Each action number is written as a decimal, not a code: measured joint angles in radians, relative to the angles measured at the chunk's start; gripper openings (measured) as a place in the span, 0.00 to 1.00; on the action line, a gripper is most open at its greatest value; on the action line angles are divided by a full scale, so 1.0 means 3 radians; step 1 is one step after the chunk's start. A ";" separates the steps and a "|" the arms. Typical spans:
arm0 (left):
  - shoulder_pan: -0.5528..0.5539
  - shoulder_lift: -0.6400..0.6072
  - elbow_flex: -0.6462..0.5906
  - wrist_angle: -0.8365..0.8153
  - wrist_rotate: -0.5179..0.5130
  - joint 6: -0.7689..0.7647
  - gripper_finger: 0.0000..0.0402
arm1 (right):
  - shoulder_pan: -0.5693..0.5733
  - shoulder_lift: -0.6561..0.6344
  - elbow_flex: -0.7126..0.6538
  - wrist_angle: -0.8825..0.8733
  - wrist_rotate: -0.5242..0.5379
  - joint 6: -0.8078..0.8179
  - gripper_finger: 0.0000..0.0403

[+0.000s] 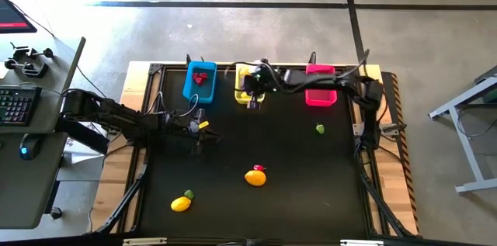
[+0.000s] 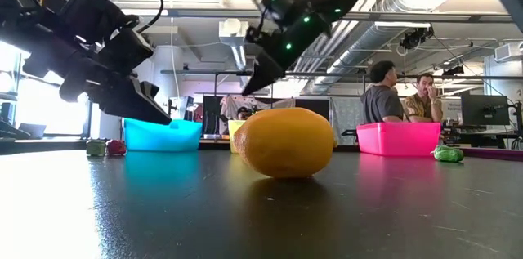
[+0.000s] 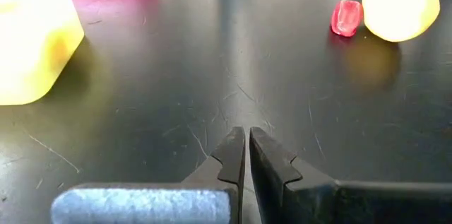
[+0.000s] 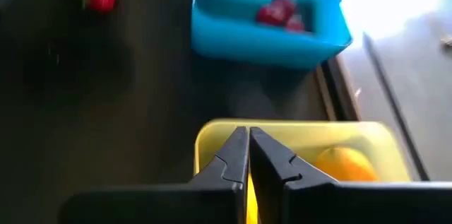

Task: Sort produce into baskets
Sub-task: Put the red bell pepper into the blue bin

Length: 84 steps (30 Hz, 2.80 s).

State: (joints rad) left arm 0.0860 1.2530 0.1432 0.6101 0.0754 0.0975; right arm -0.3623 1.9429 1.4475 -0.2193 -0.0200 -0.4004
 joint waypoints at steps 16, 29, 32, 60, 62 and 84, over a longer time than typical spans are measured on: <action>-0.0165 -0.0126 0.0898 -0.2114 -0.0138 0.0142 0.00 | 0.0327 -0.1222 -0.2163 0.1990 0.0428 0.0690 0.00; -0.0387 -0.0121 0.2104 -0.4829 -0.0509 -0.0195 0.03 | 0.0666 -0.1399 -0.2748 0.2421 0.0918 0.0750 0.00; -0.0385 -0.0121 0.2090 -0.4931 -0.0750 0.0011 0.09 | 0.0665 -0.1399 -0.2748 0.2420 0.0918 0.0749 0.00; 0.0243 0.0943 0.2078 -0.4724 -0.0920 0.0753 0.35 | 0.0665 -0.1399 -0.2747 0.2414 0.0917 0.0724 0.00; 0.0243 0.0970 0.2078 -0.4685 -0.0920 0.0670 0.30 | 0.0665 -0.1399 -0.2747 0.2410 0.0917 0.0724 0.00; 0.0507 0.0713 0.2471 -0.4697 -0.1307 0.0504 0.00 | 0.0665 -0.1398 -0.2743 0.2348 0.0917 0.0726 0.00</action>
State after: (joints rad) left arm 0.2381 1.4668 0.8846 -0.7991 -0.3165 0.2488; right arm -0.1627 1.5234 0.6247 0.4851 0.2550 -0.1825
